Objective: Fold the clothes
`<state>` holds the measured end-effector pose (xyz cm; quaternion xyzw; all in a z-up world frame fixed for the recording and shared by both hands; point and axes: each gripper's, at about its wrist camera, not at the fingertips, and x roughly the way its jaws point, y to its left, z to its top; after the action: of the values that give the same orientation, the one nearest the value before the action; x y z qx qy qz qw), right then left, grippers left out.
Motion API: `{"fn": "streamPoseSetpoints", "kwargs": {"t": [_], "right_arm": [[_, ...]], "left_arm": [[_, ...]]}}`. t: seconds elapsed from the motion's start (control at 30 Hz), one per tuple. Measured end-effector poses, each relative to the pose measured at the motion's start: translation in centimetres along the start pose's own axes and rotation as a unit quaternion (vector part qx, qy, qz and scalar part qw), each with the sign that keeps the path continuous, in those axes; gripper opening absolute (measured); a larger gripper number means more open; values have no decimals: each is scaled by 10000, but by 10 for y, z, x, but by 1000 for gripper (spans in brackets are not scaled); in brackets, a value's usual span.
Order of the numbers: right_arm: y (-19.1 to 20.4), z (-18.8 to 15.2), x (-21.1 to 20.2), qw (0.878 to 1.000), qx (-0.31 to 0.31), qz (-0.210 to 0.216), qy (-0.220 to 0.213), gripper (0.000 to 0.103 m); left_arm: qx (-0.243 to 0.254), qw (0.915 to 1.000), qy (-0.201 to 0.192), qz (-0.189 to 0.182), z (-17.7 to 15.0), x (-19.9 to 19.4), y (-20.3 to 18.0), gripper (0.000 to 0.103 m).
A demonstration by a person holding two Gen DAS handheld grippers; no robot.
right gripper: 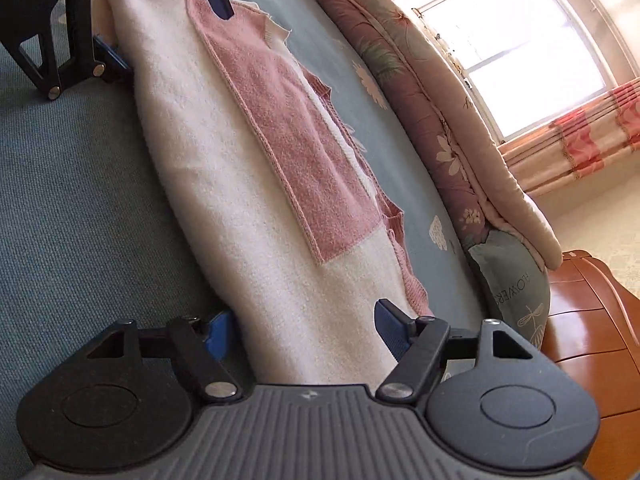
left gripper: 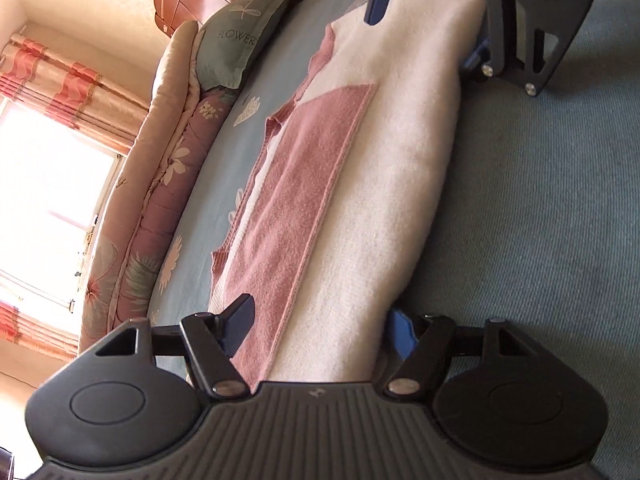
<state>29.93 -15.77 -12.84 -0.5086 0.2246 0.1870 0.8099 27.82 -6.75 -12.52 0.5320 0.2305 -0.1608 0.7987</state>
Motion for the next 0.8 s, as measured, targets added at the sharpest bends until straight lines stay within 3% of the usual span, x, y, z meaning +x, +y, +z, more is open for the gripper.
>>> {"fn": "streamPoseSetpoints", "kwargs": {"t": [0.2,0.43,0.53,0.7,0.8], "right_arm": [[-2,-8,6,9991,-284,-315,-29,84],[-25,-54,6,9967,-140,-638,490,84],[-28,-56,11,9954,25,-755,586,83],[-14,-19,22,9961,-148,-817,294,83],[-9,-13,30,9956,-198,-888,232,83]], "left_arm": [[61,9999,29,104,-9,9,9,76],[-24,9974,595,404,-55,14,23,76],[-56,9969,600,510,-45,18,21,75],[155,9973,344,628,-13,35,13,74],[159,9972,365,639,-10,42,14,74]]}}
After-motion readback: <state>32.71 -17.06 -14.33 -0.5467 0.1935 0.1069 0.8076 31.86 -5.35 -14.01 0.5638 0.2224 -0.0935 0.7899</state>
